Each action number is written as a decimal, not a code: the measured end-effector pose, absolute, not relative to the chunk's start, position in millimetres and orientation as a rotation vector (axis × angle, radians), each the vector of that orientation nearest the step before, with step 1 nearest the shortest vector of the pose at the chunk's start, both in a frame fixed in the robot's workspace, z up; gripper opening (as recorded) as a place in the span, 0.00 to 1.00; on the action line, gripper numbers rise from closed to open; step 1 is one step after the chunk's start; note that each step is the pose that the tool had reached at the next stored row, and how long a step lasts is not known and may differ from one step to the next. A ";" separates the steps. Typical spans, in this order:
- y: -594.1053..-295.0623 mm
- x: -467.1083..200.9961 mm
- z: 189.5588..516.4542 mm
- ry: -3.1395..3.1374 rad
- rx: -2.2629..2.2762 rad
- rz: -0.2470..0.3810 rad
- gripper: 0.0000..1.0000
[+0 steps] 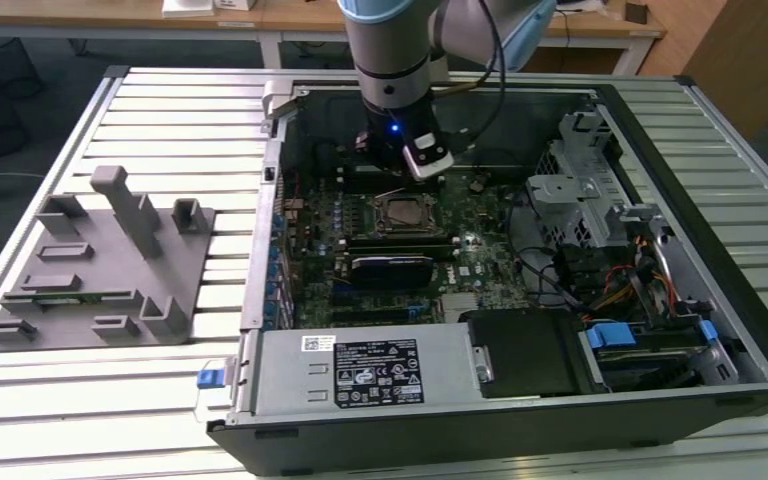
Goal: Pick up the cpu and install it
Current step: 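Install the first cpu locking lever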
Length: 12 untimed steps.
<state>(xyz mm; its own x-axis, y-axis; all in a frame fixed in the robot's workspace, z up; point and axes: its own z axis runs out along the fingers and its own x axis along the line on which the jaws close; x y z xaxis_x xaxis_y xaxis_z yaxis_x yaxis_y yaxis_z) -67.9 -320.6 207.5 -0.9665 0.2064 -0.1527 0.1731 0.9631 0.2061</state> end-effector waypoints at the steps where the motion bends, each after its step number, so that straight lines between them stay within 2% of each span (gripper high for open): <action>1: -320.1 -67.9 207.2 2.939 0.294 0.285 0.11; 12: -316.8 -67.9 204.6 2.927 0.364 0.279 0.11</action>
<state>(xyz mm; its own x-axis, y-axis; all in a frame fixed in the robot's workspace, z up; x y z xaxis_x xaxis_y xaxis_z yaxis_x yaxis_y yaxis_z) -67.9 -316.8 204.6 -0.9541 0.2575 -0.1528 0.2240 0.9525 0.2061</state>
